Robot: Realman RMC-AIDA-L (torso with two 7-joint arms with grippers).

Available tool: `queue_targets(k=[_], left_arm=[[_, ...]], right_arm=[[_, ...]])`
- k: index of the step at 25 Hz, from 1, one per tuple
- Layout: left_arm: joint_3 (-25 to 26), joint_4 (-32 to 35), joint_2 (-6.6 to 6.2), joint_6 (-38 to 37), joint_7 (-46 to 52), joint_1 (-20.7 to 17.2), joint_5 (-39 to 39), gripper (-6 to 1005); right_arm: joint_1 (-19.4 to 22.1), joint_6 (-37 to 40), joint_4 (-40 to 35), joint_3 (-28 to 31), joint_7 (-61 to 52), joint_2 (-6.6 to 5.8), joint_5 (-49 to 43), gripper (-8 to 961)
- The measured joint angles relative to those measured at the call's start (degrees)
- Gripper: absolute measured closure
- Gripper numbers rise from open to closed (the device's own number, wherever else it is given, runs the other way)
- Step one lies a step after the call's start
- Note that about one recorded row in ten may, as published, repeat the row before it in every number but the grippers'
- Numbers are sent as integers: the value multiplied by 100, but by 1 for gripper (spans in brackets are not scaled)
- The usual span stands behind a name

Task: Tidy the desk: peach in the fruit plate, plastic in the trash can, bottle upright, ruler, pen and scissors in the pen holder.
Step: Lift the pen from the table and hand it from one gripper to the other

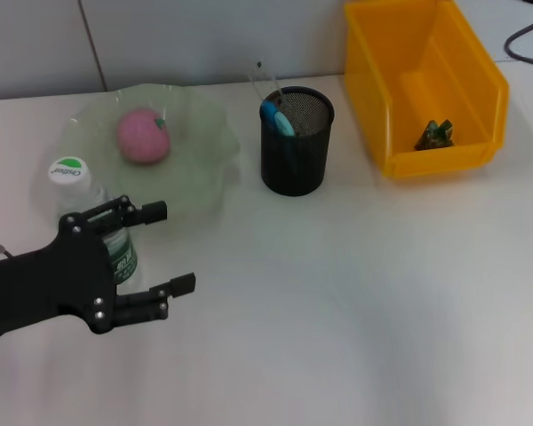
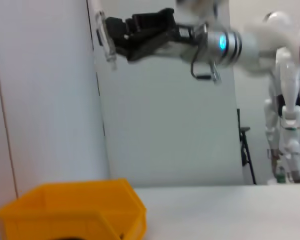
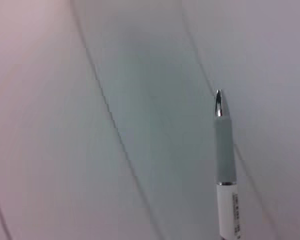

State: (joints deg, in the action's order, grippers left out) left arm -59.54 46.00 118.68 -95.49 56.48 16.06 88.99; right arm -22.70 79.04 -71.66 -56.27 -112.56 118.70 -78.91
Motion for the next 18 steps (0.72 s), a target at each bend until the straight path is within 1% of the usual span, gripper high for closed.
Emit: queue_targets(k=[2, 3, 4, 5, 6, 8, 9, 10, 11, 12, 13, 14, 17, 18], left_arm=[[-20, -74, 0, -9, -143, 12, -93, 174], [-45, -224, 0, -11, -364, 45, -208, 174], [-45, -224, 0, -11, -364, 45, -208, 174], [-47, -329, -1, -11, -480, 79, -245, 174], [-47, -404, -3, -14, -547, 103, -261, 174], [-56, -499, -6, -77, -717, 124, -274, 174], [-56, -501, -4, -100, -774, 114, -285, 174], [-56, -505, -2, -147, -852, 97, -303, 174], [-57, -509, 1, -204, -908, 86, -330, 174], [-57, -509, 1, -204, -908, 86, -330, 174], [-54, -511, 0, -335, -938, 75, -414, 174], [-54, -511, 0, -335, -938, 75, -414, 174], [-12, -497, -7, -552, -943, 58, -508, 174], [3, -472, -8, -651, -950, 39, -560, 174]], right_arm=[[-143, 372, 860, 119, -167, -59, 663, 771], [-284, 631, 1439, 192, -420, -132, 856, 770], [-284, 631, 1439, 192, -420, -132, 856, 769], [-411, 901, 1966, 236, -683, -194, 888, 768], [-411, 901, 1966, 236, -683, -194, 888, 767], [-461, 1179, 2448, 298, -1012, -218, 932, 765], [-461, 1179, 2448, 298, -1012, -218, 932, 764], [-473, 1360, 2648, 383, -1296, -142, 1040, 763], [-485, 1464, 2774, 418, -1443, -100, 1154, 762], [-485, 1464, 2774, 418, -1443, -100, 1154, 761], [-560, 1689, 3185, 429, -1614, -42, 1516, 760], [-560, 1689, 3185, 429, -1614, -42, 1516, 759], [-822, 2079, 4145, 427, -1709, -4, 2049, 756], [-1014, 2309, 4738, 459, -1675, -13, 2284, 755]])
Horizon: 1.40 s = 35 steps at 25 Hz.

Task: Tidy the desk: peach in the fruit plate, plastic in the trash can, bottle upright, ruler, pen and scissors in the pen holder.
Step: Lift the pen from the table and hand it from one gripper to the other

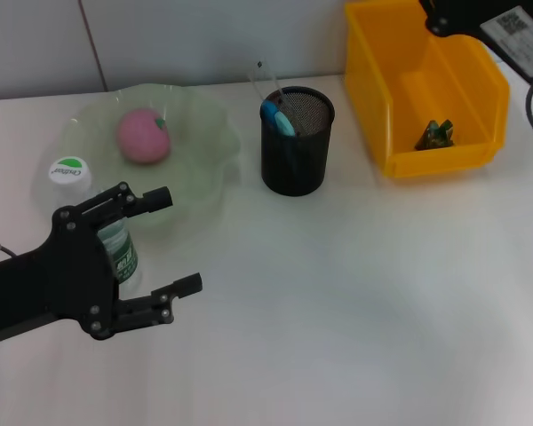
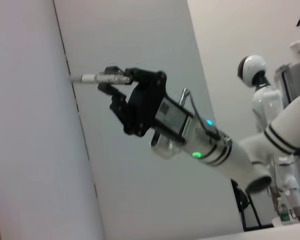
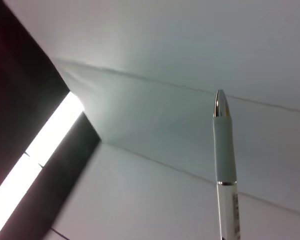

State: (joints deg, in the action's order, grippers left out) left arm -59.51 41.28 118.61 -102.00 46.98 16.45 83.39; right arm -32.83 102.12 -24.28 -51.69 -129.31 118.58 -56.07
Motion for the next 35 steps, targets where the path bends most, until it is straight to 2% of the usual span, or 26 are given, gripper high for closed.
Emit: queue_targets(k=[4, 5, 6, 8, 9, 10, 11, 12, 13, 15, 17, 18, 20, 21, 25, 27, 35], left_arm=[[-6, 7, -2, -106, -13, -25, -133, 174], [-14, 0, 0, -140, -13, -27, -167, 174], [-37, -17, 6, -218, -9, -29, -248, 174], [-65, -40, 13, -294, 5, -29, -342, 174], [-186, -133, 22, -458, 43, -27, -617, 174], [-436, -242, 24, -578, 88, -23, -963, 174], [-436, -242, 24, -578, 88, -23, -963, 174], [-576, -270, 22, -619, 128, -26, -1144, 175], [-771, -291, 20, -651, 199, -38, -1383, 175], [-1179, -307, 21, -628, 378, -52, -1906, 175], [-1370, -310, 23, -556, 477, -35, -2088, 175], [-1481, -306, 26, -502, 536, -13, -2195, 175], [-1732, -285, 26, -276, 714, 85, -2376, 175], [-1920, -262, 28, -85, 868, 192, -2500, 175], [-2159, -83, 34, 319, 1290, 431, -2617, 175], [-2178, -26, 35, 388, 1334, 444, -2618, 175], [-2675, 833, 21, 1680, 1770, 495, -2597, 175]], right_arm=[[-65, 89, 185, -39, 436, -30, 58, 751], [0, 61, -151, -82, 975, -87, -188, 750], [0, 61, -151, -82, 975, -87, -188, 749], [90, -14, -515, -62, 1577, -163, -597, 747], [148, -67, -649, -34, 1995, -206, -779, 746], [284, -198, -812, 10, 2966, -302, -1038, 745], [284, -198, -812, 10, 2966, -302, -1038, 744], [432, -309, -898, 33, 3952, -383, -1195, 743], [432, -309, -898, 33, 3952, -383, -1195, 742], [622, -505, -1025, 34, 5300, -459, -1444, 740], [696, -591, -1156, 36, 5903, -468, -1776, 738], [696, -591, -1156, 36, 5903, -468, -1776, 737], [723, -611, -1440, 37, 6140, -467, -2523, 735], [723, -611, -1440, 37, 6140, -467, -2523, 734], [765, -612, -1892, 97, 6182, -365, -3471, 730], [776, -587, -1966, 97, 6185, -353, -3538, 728], [749, -143, -2273, 36, 5993, -340, -3802, 720]])
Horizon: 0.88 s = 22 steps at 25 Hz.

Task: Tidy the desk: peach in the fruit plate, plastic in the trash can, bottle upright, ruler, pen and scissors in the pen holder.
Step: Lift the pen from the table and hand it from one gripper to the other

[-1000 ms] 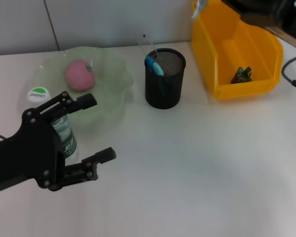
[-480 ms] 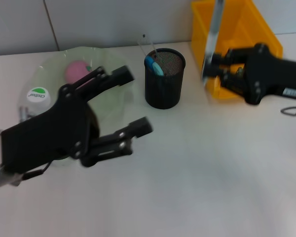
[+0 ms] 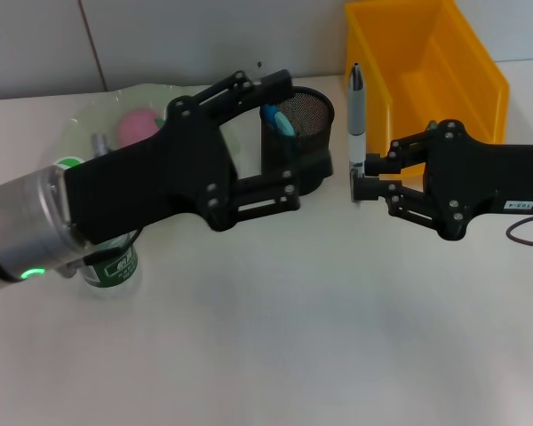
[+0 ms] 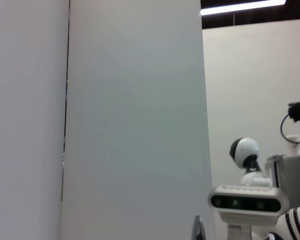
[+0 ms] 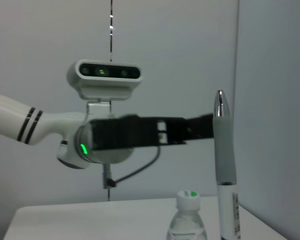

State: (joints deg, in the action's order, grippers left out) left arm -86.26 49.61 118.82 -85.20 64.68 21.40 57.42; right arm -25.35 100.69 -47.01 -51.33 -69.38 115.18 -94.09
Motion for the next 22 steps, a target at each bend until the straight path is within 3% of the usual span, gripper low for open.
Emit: queue_targets(k=[4, 12, 22], left_arm=[[-187, 151, 0, 274, 5, 28, -11, 175], [-376, 289, 3, 576, 18, 119, 2, 176], [-378, 277, -8, 634, 20, 127, 0, 176]], right_arm=[[-32, 32, -3, -10, -131, 14, -27, 716], [-143, 52, -58, -18, -187, 153, -235, 707], [-162, 44, -115, -17, -244, 158, -303, 697]])
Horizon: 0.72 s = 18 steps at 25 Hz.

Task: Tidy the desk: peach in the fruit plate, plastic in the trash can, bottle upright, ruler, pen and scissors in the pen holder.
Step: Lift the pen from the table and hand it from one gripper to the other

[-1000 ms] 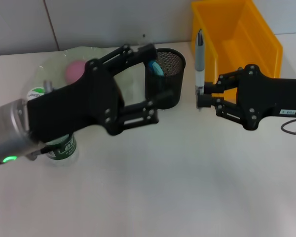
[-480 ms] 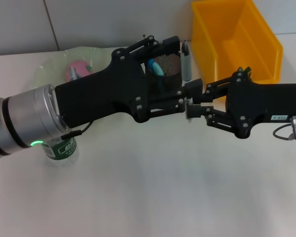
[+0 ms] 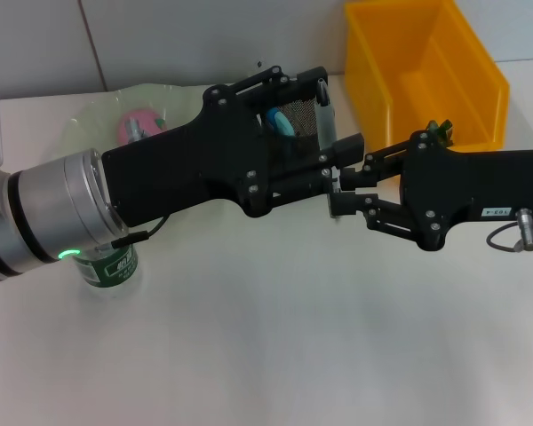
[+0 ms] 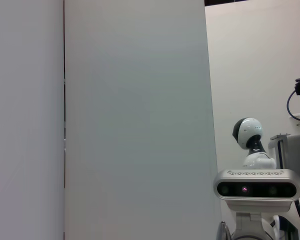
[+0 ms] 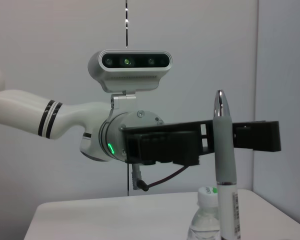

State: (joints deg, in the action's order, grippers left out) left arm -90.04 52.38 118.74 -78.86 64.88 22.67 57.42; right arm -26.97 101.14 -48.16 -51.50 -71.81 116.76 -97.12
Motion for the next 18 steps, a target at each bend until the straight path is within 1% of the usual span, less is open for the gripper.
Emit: queue_targets(k=[3, 8, 17, 18], left_arm=[[0, 6, -7, 2, 34, 0, 3, 176], [-1, 14, -14, 3, 42, 0, 8, 311], [-5, 17, -18, 3, 47, 46, 14, 423], [-4, 15, -18, 3, 49, 58, 15, 449]], right_arm=[[18, 3, -22, 7, 0, -9, 0, 694], [35, 3, -71, 8, 0, -5, 0, 689], [34, 9, -80, 0, 1, -11, -7, 680], [33, 10, -81, -1, 1, -12, -8, 679]])
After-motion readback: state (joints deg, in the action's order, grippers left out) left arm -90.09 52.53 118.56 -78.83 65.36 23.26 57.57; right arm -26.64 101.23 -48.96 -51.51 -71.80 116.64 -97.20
